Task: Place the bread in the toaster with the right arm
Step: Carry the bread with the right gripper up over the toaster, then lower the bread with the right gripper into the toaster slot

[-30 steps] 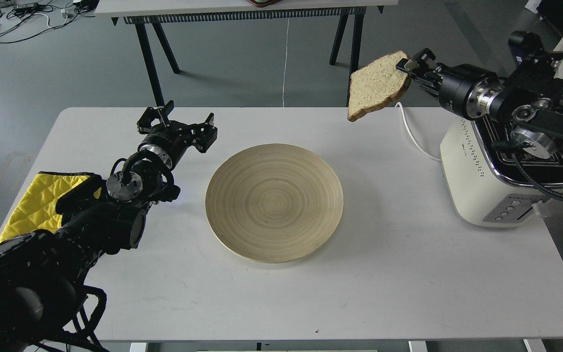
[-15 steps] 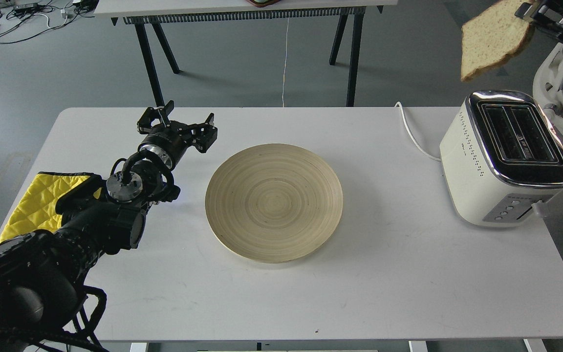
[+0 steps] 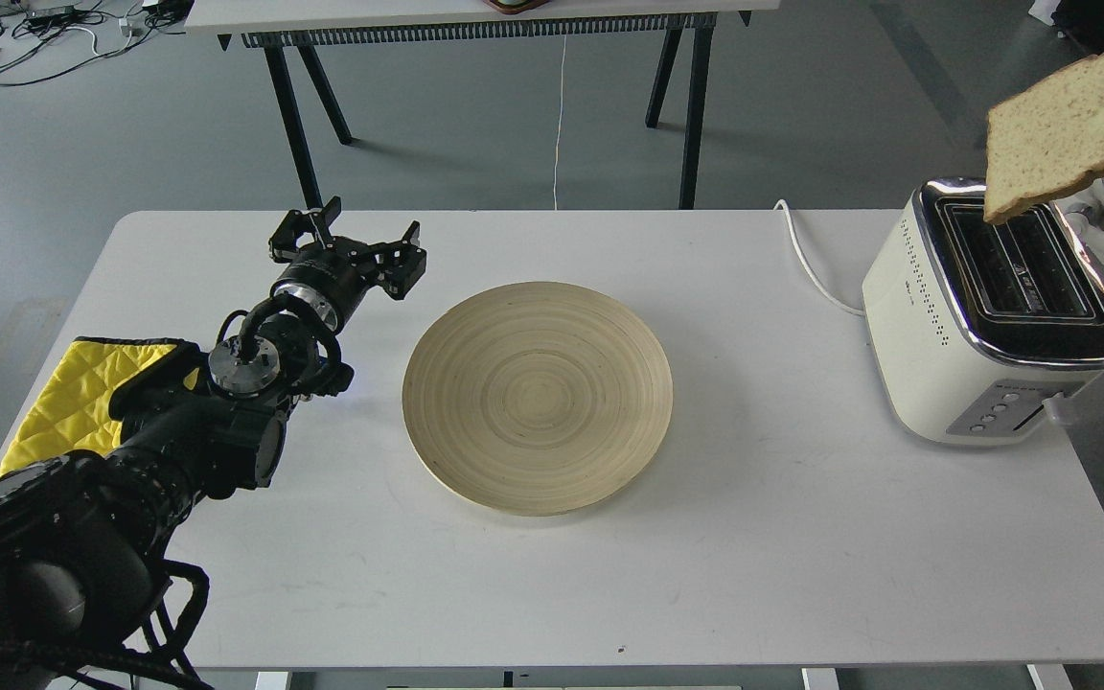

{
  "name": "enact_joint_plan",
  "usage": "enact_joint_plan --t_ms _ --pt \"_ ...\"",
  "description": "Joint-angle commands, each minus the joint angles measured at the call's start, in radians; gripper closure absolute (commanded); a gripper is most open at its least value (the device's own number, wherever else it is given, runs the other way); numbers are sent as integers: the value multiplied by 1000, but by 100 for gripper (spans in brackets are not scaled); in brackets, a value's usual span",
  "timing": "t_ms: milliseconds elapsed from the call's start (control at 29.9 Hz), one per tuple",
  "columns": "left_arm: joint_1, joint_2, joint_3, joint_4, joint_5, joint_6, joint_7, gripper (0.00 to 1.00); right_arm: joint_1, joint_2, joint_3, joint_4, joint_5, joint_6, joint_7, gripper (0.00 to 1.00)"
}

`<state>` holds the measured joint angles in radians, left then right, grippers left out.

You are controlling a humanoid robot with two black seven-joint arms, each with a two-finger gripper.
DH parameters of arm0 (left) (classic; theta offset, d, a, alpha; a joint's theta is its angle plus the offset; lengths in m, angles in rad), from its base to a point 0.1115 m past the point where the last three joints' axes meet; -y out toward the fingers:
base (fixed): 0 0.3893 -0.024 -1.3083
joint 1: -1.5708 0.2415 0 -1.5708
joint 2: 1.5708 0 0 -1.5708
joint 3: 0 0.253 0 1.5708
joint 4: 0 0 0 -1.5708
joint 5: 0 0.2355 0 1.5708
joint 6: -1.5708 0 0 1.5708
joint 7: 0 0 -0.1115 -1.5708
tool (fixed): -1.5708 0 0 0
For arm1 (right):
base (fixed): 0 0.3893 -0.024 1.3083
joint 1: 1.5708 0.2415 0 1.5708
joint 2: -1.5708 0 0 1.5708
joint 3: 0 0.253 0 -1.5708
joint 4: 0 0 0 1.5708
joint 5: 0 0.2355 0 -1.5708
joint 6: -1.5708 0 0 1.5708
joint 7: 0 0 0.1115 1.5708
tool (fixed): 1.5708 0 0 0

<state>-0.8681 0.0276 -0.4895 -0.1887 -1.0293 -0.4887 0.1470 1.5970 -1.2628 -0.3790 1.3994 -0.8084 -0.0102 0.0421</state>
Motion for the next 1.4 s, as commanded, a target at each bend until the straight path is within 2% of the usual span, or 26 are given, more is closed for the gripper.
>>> enact_joint_plan --t_ms 0,1371 --pt "0 0 0 0 0 0 0 0 0 -21 0 3 -5 7 -11 100" --pt "0 0 0 -2 0 0 -1 0 -48 -9 -52 47 -28 21 -28 100"
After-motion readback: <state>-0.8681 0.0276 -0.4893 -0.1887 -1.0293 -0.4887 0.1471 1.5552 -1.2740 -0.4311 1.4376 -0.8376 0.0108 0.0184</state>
